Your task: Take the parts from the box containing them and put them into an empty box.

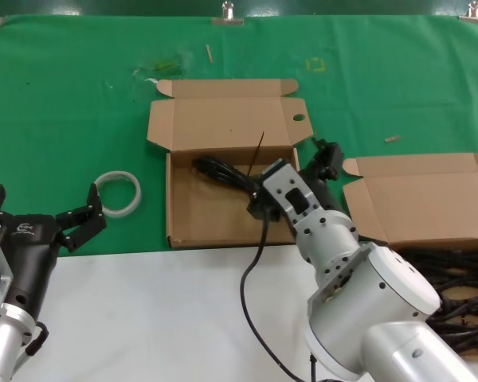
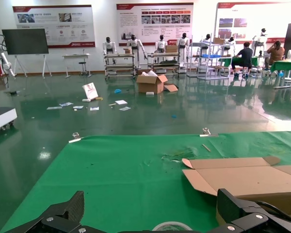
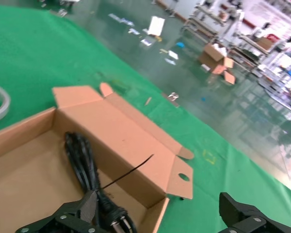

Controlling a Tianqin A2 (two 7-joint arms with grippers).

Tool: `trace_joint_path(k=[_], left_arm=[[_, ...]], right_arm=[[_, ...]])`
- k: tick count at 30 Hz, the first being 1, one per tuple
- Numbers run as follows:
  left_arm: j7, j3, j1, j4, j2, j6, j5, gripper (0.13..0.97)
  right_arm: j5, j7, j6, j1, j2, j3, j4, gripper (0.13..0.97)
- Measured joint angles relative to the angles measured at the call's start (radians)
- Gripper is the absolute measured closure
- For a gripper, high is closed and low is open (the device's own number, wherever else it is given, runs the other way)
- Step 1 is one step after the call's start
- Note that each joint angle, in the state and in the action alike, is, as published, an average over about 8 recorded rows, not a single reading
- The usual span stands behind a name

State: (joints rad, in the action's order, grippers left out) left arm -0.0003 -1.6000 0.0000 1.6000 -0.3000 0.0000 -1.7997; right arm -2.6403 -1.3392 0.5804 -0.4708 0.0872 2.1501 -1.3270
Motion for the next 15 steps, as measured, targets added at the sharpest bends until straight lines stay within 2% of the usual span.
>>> trace_joint_path(k=[6,15], left_arm=[[0.000,0.000,0.000,0.000,0.000,0.000,0.000,0.132],[0.000,0.000,0.000,0.000,0.000,0.000,0.000,0.132]], right_arm=[[0.075,0.120,-0.052,0.042,0.000,-0.049,-0.024,0.210],[0.189,0.301,-0.131,0.106,0.000,-0.124,-0.061,0.139]])
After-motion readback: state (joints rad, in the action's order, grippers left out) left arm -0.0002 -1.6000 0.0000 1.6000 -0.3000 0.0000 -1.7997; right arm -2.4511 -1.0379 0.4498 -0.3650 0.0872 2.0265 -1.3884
